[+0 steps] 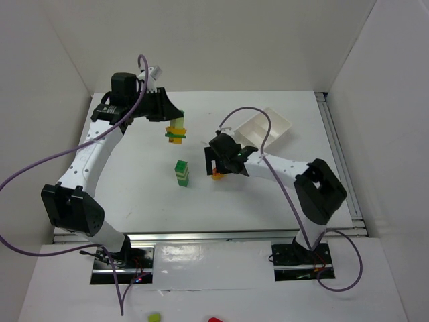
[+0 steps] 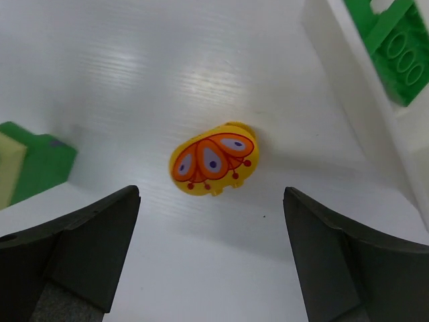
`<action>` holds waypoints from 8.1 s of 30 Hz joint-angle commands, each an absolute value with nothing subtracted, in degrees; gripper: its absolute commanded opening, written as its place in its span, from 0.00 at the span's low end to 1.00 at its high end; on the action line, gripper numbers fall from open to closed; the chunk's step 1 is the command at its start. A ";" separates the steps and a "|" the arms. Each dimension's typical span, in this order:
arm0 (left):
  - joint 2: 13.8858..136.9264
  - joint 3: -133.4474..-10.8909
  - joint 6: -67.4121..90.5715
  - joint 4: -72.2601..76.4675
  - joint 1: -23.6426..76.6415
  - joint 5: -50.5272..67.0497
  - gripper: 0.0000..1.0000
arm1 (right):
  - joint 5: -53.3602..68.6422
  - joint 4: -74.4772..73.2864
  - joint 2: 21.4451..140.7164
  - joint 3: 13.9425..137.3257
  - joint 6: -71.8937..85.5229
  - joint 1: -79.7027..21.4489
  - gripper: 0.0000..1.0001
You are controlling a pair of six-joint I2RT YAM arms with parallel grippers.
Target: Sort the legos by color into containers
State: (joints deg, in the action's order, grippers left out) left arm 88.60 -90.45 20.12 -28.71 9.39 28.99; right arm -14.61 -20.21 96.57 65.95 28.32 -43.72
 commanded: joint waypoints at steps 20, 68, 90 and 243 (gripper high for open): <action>87.63 -92.90 19.34 -29.71 9.05 29.97 0.00 | -18.97 -18.90 103.81 72.07 27.26 -45.34 0.45; 88.24 -91.32 21.01 -28.13 9.05 35.32 0.00 | -8.59 -14.07 83.34 70.50 22.16 -24.60 0.58; 92.72 -79.89 47.81 15.91 7.91 68.82 0.00 | 43.33 6.86 83.66 68.73 24.35 -32.08 0.93; 88.15 -67.85 52.03 28.83 4.66 74.62 0.00 | 40.25 35.95 95.27 66.53 46.67 -35.06 0.58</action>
